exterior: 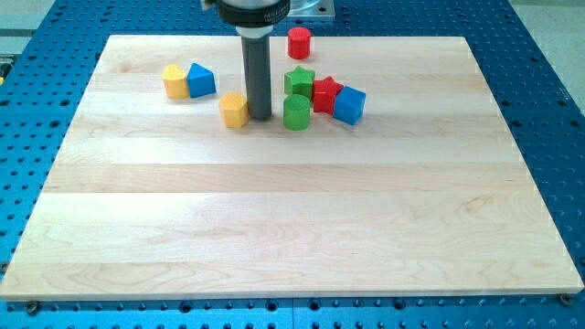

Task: Slide the red star towards the red circle

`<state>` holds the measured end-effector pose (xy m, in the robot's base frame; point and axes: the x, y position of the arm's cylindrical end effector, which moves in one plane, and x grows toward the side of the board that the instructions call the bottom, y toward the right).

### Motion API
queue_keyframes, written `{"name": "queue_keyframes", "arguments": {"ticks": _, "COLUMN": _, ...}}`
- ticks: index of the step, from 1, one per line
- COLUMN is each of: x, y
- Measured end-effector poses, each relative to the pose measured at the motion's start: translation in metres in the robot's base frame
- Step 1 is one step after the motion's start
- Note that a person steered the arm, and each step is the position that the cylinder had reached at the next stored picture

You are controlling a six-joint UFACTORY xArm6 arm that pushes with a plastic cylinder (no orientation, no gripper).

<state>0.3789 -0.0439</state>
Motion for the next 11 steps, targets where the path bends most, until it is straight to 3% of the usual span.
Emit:
{"name": "queue_keyframes", "arguments": {"ticks": 2, "x": 0.048, "y": 0.045}}
{"name": "queue_keyframes", "arguments": {"ticks": 5, "x": -0.055, "y": 0.105}}
{"name": "queue_keyframes", "arguments": {"ticks": 7, "x": -0.067, "y": 0.137}}
{"name": "queue_keyframes", "arguments": {"ticks": 9, "x": -0.100, "y": 0.126}}
{"name": "queue_keyframes", "arguments": {"ticks": 11, "x": -0.134, "y": 0.155}}
